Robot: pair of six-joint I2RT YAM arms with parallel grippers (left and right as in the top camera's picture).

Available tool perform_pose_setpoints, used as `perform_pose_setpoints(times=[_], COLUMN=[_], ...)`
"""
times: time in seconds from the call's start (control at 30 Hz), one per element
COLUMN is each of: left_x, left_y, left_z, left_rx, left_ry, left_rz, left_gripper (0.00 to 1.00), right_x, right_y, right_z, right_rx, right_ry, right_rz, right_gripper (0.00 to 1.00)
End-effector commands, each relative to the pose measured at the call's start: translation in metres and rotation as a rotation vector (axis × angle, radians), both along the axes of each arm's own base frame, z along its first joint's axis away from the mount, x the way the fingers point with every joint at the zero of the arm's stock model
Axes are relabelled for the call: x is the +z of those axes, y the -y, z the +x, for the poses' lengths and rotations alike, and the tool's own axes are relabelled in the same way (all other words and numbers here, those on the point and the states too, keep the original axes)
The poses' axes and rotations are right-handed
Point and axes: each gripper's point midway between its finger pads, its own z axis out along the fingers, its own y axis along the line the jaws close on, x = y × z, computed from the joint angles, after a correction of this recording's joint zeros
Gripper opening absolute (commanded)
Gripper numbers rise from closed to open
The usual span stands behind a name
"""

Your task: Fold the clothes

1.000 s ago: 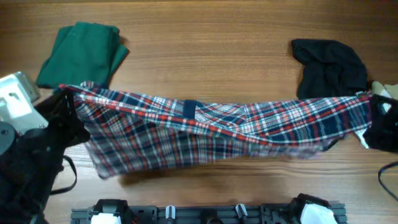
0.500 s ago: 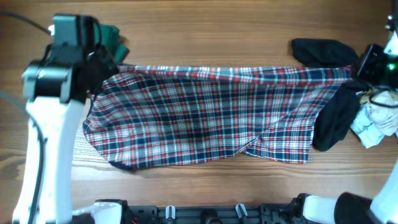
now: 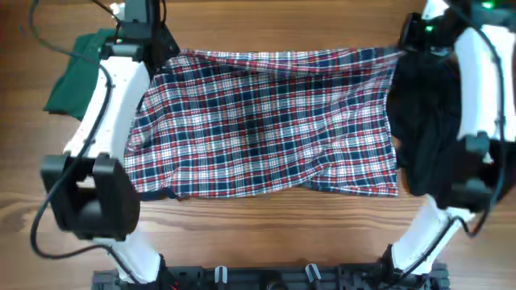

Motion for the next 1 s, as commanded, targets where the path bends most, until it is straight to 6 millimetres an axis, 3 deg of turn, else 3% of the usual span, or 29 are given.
perform_pose_setpoints(times=[0.0,0.03,0.07,0.1,0.13,0.17,0.23,0.3,0.43,0.57,0.63,0.7,0.77,0.8,0.9,0.97], left_x=[-0.052,-0.061,-0.066,-0.072,-0.073,-0.073,-0.071,-0.062,-0.009,0.067,0.086,0.103,0.111,0.114,0.111,0.108], left_y=[-0.007,-0.007,-0.007,-0.007,-0.008,-0.008,-0.008,-0.008,-0.010,-0.001,0.006,0.018,0.023,0.022,0.020,0.023], left_z=[0.029,0.034,0.037,0.039,0.040,0.041,0.040,0.032,0.004,-0.057,-0.083,-0.125,-0.155,-0.174,-0.221,-0.235], left_rx=[0.034,0.035,0.034,0.030,0.030,0.030,0.023,0.023,0.023,-0.027,-0.054,-0.101,-0.125,-0.116,-0.079,-0.086], left_ry=[-0.021,-0.020,-0.019,-0.023,-0.023,-0.020,-0.020,-0.032,-0.010,0.018,0.018,-0.013,-0.046,-0.073,-0.171,-0.200], left_rz=[0.029,0.029,0.029,0.033,0.039,0.039,0.044,0.045,0.042,-0.026,-0.074,-0.143,-0.176,-0.188,-0.205,-0.207], left_gripper=[0.40,0.84,1.00,1.00,1.00,1.00,1.00,1.00,1.00,1.00,1.00,1.00,1.00,1.00,1.00,1.00], right_x=[-0.031,-0.039,-0.043,-0.044,-0.043,-0.038,-0.027,-0.002,0.049,0.107,0.125,0.143,0.155,0.159,0.174,0.179], right_y=[-0.011,-0.014,-0.016,-0.017,-0.017,-0.017,-0.017,-0.016,-0.019,-0.047,-0.053,-0.054,-0.054,-0.045,-0.035,-0.037], right_z=[0.024,0.030,0.034,0.037,0.039,0.040,0.040,0.034,0.003,-0.058,-0.088,-0.119,-0.147,-0.167,-0.205,-0.224], right_rx=[0.021,0.029,0.034,0.038,0.039,0.041,0.040,0.044,0.053,0.162,0.168,0.160,0.142,0.064,-0.038,-0.069], right_ry=[0.001,0.006,0.013,0.020,0.029,0.043,0.061,0.087,0.111,0.126,0.110,0.102,0.085,0.054,0.068,0.089], right_rz=[-0.021,-0.022,-0.022,-0.020,-0.021,-0.021,-0.024,-0.031,-0.046,0.040,0.057,0.050,0.041,0.005,-0.031,-0.016], right_gripper=[0.04,0.09,0.41,0.80,0.96,0.99,1.00,1.00,1.00,1.00,1.00,1.00,1.00,1.00,1.00,1.00])
